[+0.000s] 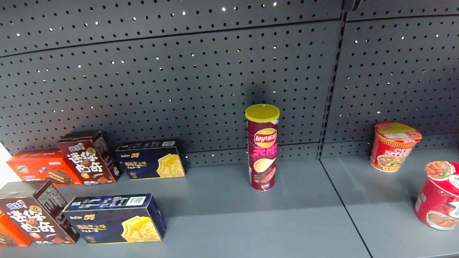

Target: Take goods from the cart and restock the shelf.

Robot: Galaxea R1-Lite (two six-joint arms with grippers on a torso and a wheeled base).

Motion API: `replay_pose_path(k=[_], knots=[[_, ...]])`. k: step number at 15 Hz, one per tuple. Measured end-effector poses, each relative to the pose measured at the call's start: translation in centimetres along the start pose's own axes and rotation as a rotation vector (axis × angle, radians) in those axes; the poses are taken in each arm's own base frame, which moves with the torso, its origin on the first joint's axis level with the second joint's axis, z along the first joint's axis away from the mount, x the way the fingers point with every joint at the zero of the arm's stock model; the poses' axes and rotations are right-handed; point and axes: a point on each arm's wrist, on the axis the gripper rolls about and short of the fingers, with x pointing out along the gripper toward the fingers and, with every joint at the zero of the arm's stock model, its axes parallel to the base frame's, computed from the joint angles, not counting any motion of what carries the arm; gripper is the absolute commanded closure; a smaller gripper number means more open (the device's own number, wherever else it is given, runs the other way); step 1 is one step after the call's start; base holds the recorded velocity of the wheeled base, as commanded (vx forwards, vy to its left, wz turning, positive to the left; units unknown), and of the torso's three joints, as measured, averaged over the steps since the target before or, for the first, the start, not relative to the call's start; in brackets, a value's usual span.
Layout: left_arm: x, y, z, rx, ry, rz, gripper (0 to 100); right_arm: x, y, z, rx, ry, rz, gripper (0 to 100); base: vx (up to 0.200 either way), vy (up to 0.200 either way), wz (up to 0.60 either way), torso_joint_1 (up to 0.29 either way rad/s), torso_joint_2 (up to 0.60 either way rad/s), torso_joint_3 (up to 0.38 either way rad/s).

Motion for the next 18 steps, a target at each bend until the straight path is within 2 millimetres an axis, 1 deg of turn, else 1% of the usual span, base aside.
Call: replay_pose_path(k=[1, 2, 3, 5, 6, 7, 9, 10, 11, 13, 16, 18], knots=[[-0.4, -0.1, 0.0, 0.001, 0.000, -0.008, 100, 0.0, 0.0, 0.7, -0.024, 0.001, 0.029, 0, 0.000, 0.000, 0.00, 0.000, 0.00, 0.000], [-0.7, -0.2, 0.2, 0.003, -0.009, -0.017, 100, -0.1, 0.0, 2.4, -0.036, -0.020, 0.054, 0, 0.000, 0.000, 0.00, 0.000, 0.00, 0.000], [-0.9, -0.2, 0.3, 0.009, -0.018, -0.024, 100, -0.1, 0.0, 4.4, -0.042, -0.036, 0.080, 0, 0.000, 0.000, 0.00, 0.000, 0.00, 0.000], [-1.2, -0.3, 0.9, 0.018, -0.056, -0.027, 100, 0.9, 0.1, 9.4, -0.050, -0.033, 0.162, 0, 0.000, 0.000, 0.00, 0.000, 0.00, 0.000], [-1.4, -0.3, 1.2, 0.021, -0.068, -0.024, 100, 1.8, 0.3, 12.0, -0.054, -0.032, 0.210, 0, 0.000, 0.000, 0.00, 0.000, 0.00, 0.000], [-1.5, -0.3, 1.4, 0.023, -0.078, -0.021, 100, 3.1, 0.6, 14.3, -0.057, -0.021, 0.265, 0, 0.000, 0.000, 0.00, 0.000, 0.00, 0.000], [-1.6, -0.3, 1.6, 0.022, -0.088, -0.019, 100, 5.9, 1.6, 17.4, -0.063, 0.000, 0.417, 0, 0.000, 0.000, 0.00, 0.000, 0.00, 0.000], [-1.6, -0.3, 1.7, 0.021, -0.091, -0.019, 100, 7.4, 2.5, 18.2, -0.065, 0.017, 0.509, 0, 0.000, 0.000, 0.00, 0.000, 0.00, 0.000], [-1.6, -0.3, 1.8, 0.019, -0.090, -0.023, 100, 8.9, 3.3, 18.6, -0.070, 0.039, 0.584, 0, 0.000, 0.000, 0.00, 0.000, 0.00, 0.000], [-1.5, -0.3, 1.9, 0.017, -0.088, -0.031, 100, 11.6, 4.6, 18.6, -0.097, 0.075, 0.692, 0, 0.000, 0.000, 0.00, 0.000, 0.00, 0.000], [-1.1, -0.3, 2.3, -0.005, -0.074, -0.041, 100, 15.8, 6.4, 18.4, -0.147, 0.083, 0.766, 0, 0.000, 0.000, 0.00, 0.000, 0.00, 0.000], [-0.8, -0.2, 3.1, -0.035, -0.071, -0.052, 100, 19.2, 7.6, 18.1, -0.160, 0.082, 0.814, 0, 0.000, 0.000, 0.00, 0.000, 0.00, 0.000]])
